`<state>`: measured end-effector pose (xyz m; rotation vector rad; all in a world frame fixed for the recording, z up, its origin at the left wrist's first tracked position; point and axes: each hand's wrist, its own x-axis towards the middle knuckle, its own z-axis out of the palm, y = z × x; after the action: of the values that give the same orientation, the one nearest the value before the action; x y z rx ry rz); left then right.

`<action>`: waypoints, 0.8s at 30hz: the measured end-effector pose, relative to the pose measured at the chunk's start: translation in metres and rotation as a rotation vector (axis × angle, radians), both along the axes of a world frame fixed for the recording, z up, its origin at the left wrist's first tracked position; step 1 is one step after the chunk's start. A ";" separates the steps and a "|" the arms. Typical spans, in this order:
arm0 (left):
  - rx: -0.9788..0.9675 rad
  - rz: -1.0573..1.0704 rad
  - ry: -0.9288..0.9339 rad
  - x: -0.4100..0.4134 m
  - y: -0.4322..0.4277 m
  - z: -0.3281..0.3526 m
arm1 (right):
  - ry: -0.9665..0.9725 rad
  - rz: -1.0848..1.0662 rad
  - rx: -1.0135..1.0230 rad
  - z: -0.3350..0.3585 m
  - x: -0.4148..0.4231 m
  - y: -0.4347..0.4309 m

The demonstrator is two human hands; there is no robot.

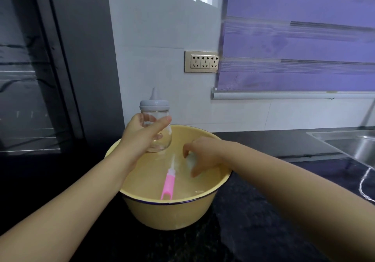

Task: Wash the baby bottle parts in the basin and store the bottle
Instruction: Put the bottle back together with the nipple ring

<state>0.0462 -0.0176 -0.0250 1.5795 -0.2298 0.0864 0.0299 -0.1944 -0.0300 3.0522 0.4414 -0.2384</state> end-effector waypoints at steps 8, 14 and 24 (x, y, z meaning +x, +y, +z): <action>0.035 0.002 -0.015 0.001 0.001 -0.001 | -0.056 -0.008 0.110 -0.004 0.014 0.000; 0.052 0.008 -0.014 0.002 0.002 -0.002 | -0.267 0.002 0.308 0.029 0.009 -0.002; 0.092 0.025 0.010 0.004 0.003 -0.004 | -0.256 -0.041 0.755 0.044 0.001 -0.002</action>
<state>0.0505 -0.0142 -0.0291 1.6741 -0.2085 0.0883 0.0308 -0.1967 0.0137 3.7380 0.5503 0.4180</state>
